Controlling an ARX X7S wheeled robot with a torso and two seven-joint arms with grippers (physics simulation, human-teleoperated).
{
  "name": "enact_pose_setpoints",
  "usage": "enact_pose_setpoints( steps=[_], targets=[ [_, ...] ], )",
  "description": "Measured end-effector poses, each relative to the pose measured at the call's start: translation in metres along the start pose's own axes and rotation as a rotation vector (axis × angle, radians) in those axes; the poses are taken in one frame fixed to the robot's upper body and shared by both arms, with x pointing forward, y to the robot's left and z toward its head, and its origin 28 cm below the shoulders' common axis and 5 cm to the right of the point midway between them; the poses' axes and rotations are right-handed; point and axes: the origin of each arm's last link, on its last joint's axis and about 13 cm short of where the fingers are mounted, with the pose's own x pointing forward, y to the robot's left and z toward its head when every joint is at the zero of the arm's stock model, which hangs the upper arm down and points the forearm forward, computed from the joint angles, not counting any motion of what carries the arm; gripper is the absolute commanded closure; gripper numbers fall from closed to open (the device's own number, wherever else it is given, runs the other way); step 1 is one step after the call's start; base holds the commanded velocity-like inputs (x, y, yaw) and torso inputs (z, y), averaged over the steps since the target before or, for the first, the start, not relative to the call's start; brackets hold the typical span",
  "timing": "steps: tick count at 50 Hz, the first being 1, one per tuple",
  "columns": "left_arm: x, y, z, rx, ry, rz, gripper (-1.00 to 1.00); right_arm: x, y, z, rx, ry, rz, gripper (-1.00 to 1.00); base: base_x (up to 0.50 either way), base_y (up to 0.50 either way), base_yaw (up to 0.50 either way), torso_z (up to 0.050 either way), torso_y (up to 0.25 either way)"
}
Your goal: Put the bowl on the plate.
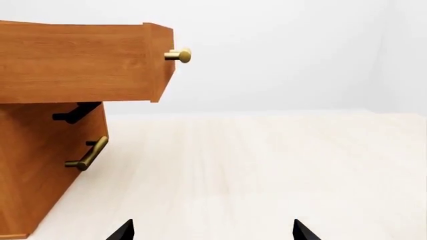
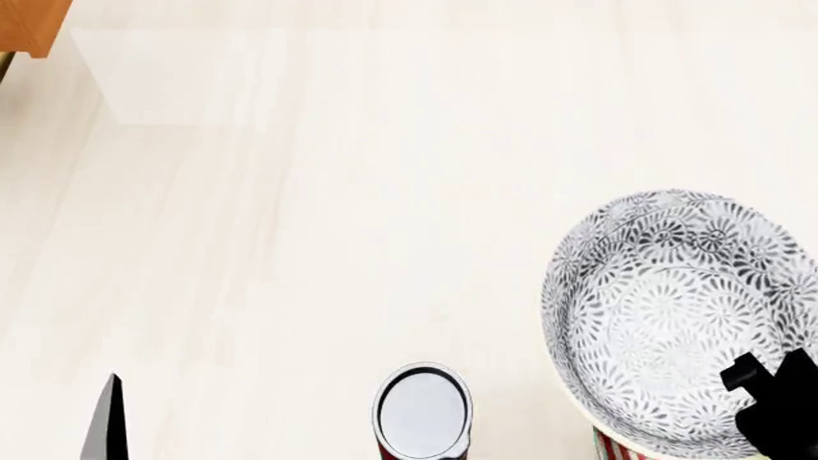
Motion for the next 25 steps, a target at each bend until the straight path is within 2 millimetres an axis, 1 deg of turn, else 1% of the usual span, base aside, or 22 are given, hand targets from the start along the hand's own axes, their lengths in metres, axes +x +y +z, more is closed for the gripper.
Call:
enact_pose_setpoints(
  steps=[11,25],
  targets=[
    [0.0,0.0,0.001,0.001,-0.001,-0.001,-1.0,-0.008,-0.013,0.007,0.009,-0.028,-0.048,1.0,0.0,0.0,0.0,0.0,0.0],
    [0.0,-0.001,0.0,0.003,0.0,-0.003,-1.0,-0.014,-0.024,0.013,0.023,-0.057,-0.087,1.0,0.0,0.0,0.0,0.0,0.001]
  ],
)
